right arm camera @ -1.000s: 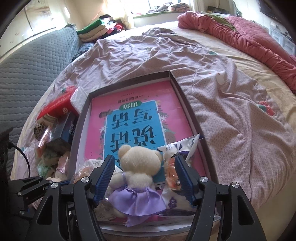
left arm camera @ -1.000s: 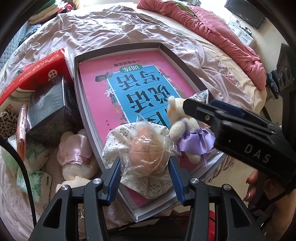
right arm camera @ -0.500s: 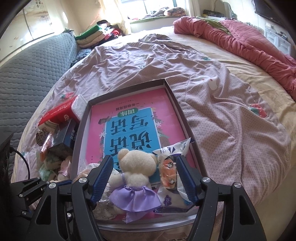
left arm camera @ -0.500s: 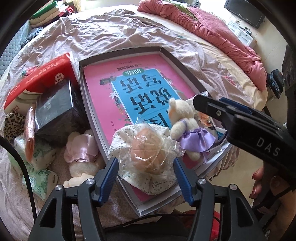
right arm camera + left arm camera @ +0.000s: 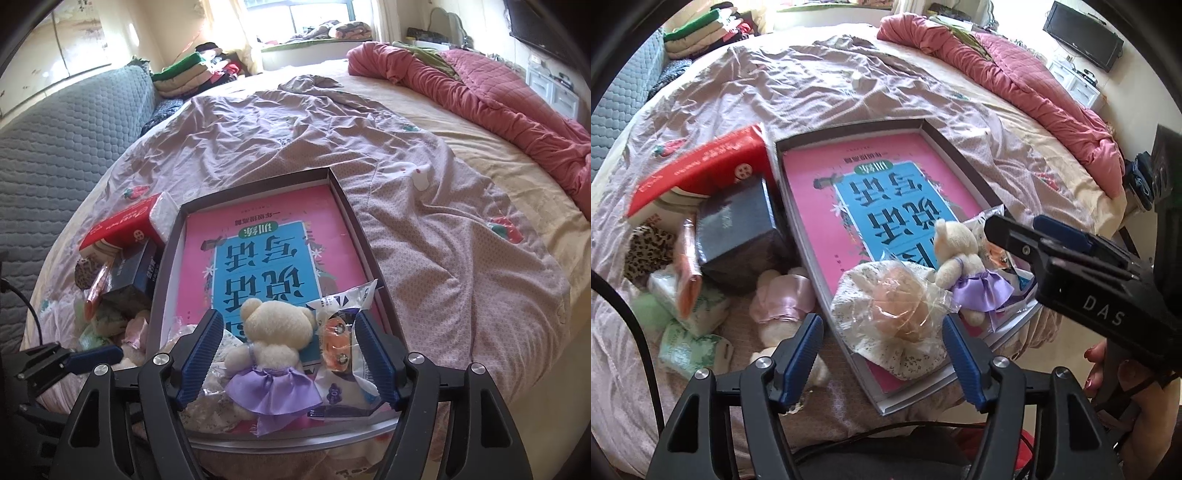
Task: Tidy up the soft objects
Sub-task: 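Lift both open grippers away from the tray, then move both open grippers back toward the pile of soft items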
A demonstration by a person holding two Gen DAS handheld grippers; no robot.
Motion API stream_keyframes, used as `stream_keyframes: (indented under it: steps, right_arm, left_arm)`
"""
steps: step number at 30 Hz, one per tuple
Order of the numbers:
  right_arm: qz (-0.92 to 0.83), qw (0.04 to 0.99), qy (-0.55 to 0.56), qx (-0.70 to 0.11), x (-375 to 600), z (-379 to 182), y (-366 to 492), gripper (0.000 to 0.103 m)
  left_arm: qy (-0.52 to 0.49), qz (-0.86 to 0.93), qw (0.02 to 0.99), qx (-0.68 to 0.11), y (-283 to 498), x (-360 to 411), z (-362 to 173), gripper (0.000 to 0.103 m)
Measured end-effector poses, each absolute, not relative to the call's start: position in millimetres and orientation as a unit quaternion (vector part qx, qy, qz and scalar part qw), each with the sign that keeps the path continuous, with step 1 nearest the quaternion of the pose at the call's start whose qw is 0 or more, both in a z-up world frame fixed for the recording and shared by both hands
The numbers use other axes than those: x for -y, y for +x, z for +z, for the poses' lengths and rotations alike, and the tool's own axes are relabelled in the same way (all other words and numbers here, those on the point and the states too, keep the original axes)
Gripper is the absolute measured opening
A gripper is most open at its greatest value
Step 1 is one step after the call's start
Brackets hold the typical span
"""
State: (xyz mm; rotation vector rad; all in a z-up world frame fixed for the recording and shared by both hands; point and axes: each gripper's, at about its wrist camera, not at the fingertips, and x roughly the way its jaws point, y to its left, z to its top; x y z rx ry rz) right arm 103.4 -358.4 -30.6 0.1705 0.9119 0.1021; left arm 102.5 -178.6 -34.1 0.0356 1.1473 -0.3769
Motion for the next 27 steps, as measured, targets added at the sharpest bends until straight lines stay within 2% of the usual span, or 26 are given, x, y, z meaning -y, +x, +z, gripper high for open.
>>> stream_keyframes:
  steps: [27]
  right_arm:
    - [0.075,0.909,0.052,-0.407,324.6,10.2,83.2,0.077]
  left_arm:
    - [0.022,-0.116,0.863,-0.491,79.8,131.7,7.4,0.075]
